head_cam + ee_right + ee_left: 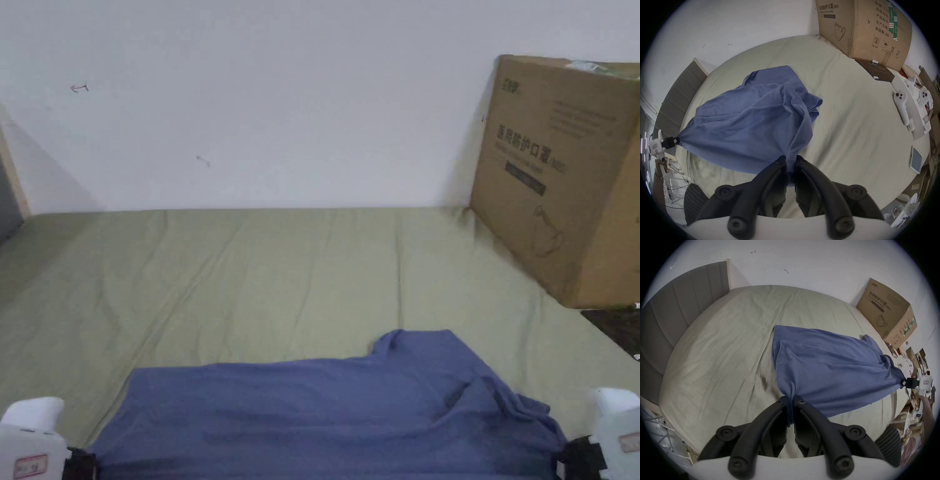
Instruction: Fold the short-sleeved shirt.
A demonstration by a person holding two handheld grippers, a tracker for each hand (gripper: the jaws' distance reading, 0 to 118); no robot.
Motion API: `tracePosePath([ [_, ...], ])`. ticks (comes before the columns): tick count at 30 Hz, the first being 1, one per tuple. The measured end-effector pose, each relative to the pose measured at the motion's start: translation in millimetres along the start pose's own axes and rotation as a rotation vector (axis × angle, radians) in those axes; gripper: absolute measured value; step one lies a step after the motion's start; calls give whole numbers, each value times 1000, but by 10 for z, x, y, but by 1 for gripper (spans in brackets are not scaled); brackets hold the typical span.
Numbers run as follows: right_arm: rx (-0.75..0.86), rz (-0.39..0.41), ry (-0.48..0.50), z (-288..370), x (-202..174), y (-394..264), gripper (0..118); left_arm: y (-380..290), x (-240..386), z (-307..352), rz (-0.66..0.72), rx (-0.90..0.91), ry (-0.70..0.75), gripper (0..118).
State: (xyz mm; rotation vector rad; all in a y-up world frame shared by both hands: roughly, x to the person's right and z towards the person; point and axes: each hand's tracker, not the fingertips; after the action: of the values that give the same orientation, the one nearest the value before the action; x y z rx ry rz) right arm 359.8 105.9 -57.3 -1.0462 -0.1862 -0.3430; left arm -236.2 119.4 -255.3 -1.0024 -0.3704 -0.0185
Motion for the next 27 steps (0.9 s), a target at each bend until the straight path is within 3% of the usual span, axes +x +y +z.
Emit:
tracePosePath([
  [5, -93, -102, 67, 91, 177, -435, 9, -417, -13, 87, -85, -138, -4, 6],
  [8, -145, -190, 88, 68, 297, -638, 9, -638, -151, -7, -69, -194, -19, 6],
  [11, -173, -173, 69, -2, 241, -761, 9, -783, -306, -165, 25, -247, -52, 6],
  [15, -183, -147, 29, -28, 107, -733, 9, -832, -277, -187, -11, -216, -37, 7],
  [16, -181, -131, 19, -9, 67, -711, 11, -808, -257, -164, -16, -215, -31, 14],
  [17, -176, -125, 14, 24, 28, -683, 27, -780, -254, -127, -16, -210, -33, 32],
  [18, -170, -121, 8, 53, 4, -660, 52, -756, -239, -86, -12, -202, -48, 46],
  [19, -155, -124, -13, 114, -15, -634, 65, -723, -258, -43, 3, -187, -68, 52],
  [20, -153, -122, -53, 160, -53, -609, 65, -690, -275, 18, 34, -146, -99, 52],
  [21, -138, -121, -46, 225, -97, -594, 111, -649, -281, 100, 44, -105, -99, 71],
  [22, -58, -114, -41, 359, -153, -566, 118, -571, -303, 141, 47, -68, -105, 79],
  [24, 16, -41, -16, 569, -303, -477, 118, -439, -243, 301, 38, 22, -135, 98],
  [27, 257, 17, 18, 881, -609, -362, 118, -239, -49, 534, 62, 183, -214, 103],
])
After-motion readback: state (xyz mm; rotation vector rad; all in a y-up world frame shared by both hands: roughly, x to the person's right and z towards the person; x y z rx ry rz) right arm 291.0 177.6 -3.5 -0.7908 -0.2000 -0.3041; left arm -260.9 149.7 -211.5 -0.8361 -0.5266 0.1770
